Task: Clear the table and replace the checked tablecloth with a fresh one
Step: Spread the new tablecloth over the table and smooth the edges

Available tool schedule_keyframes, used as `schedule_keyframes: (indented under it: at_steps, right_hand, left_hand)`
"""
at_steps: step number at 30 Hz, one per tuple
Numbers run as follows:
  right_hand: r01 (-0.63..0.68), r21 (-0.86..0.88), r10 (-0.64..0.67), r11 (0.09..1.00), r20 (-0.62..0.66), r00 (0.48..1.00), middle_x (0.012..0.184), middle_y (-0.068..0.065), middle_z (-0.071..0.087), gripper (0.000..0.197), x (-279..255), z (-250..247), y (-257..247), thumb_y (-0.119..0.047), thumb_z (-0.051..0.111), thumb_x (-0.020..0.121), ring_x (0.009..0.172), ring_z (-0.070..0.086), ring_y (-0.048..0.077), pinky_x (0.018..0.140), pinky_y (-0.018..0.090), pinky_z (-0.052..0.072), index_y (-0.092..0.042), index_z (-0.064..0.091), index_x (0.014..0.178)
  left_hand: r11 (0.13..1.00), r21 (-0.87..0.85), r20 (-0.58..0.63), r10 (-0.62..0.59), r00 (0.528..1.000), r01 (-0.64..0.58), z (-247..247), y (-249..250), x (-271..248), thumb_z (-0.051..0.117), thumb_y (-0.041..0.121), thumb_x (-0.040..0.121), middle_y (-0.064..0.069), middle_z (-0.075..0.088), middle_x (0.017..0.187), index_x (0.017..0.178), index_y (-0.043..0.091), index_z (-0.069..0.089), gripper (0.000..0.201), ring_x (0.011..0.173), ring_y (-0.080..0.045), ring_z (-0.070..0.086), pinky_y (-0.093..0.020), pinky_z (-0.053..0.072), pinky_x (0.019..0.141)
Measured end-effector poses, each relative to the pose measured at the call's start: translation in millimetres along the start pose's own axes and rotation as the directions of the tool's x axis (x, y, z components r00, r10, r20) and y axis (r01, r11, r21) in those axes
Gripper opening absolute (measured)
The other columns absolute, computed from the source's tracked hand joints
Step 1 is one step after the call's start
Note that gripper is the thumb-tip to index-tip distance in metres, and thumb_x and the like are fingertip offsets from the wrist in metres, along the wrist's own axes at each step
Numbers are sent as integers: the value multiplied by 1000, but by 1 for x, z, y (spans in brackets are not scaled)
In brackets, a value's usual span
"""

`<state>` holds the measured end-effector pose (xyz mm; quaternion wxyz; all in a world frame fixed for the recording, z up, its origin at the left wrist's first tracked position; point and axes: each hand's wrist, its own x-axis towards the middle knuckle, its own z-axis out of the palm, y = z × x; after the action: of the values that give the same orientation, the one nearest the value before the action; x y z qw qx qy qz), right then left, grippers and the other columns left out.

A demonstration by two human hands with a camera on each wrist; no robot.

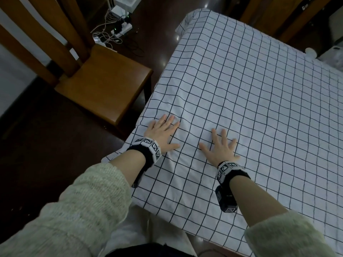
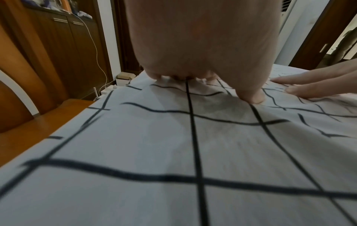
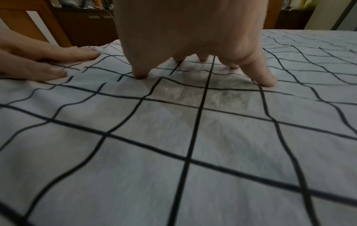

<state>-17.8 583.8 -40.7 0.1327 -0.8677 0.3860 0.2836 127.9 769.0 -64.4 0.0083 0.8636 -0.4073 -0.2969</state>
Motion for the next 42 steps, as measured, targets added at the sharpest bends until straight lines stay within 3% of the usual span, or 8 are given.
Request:
schedule_keyframes:
  at_steps: [6,9,16,20,25,31,36,42]
  right_hand:
    - [-43,-36,44,998,12,999,159,-17,-15,77,-4,-4,-10,-79,24,85,148,-9,32,105,74,15,-49,-11,147]
    - [-21,-103,17,994,-43,999,160,-15,-11,65,-14,-2,-26,-61,22,97,149,-5,28,108,71,11,-41,-8,150]
    - [372,-91,-379,924,-72,923,162,-10,-3,57,-59,27,-76,-45,28,101,149,-3,20,114,63,9,-33,7,152]
    - [513,-149,-520,845,-3,854,161,-11,-4,60,-83,43,-102,-50,34,99,149,-5,17,116,61,3,-35,10,152]
    - [574,-282,-568,769,113,816,160,-14,-11,69,-107,68,-128,-63,35,94,148,-12,18,112,68,1,-39,6,152]
    - [373,-344,-384,862,40,923,158,-8,-25,97,-138,94,-125,-91,26,71,145,-14,40,104,75,7,-46,-15,148]
    - [379,-308,-393,872,19,919,159,-11,-18,96,-146,112,-110,-90,30,71,145,-13,39,101,74,22,-48,-11,147]
    - [343,-293,-341,893,59,938,157,-14,-24,94,-146,107,-121,-87,33,75,144,-17,40,102,74,22,-52,-19,144]
  left_hand:
    - [995,-27,-21,-95,995,94,-1,4,-8,34,69,89,7,-23,157,151,36,-8,82,146,-21,-17,-51,-6,116]
    - [988,-115,-58,-107,993,100,10,-3,-30,30,55,97,4,-18,159,152,33,-3,68,147,-24,-8,-48,1,117]
    - [956,-235,-101,-206,973,178,43,-38,-89,21,44,101,6,0,161,153,32,3,56,147,-20,4,-42,8,119]
    - [887,-345,35,-316,948,308,67,-71,-120,18,37,100,3,15,159,151,30,13,52,143,-26,20,-46,20,116]
    - [704,-457,237,-493,837,544,103,-113,-173,25,38,100,-15,48,138,142,17,34,48,116,-33,52,-33,42,87]
    - [517,-516,303,-636,709,684,141,-113,-226,31,31,101,-16,36,150,152,21,15,54,130,-35,43,-37,38,103]
    - [524,-566,288,-597,749,636,151,-99,-245,33,38,100,-14,33,151,152,20,18,57,133,-34,40,-39,36,108]
    - [541,-655,276,-480,833,528,137,-90,-240,53,46,92,-9,33,152,151,19,19,73,133,-26,41,-32,38,101]
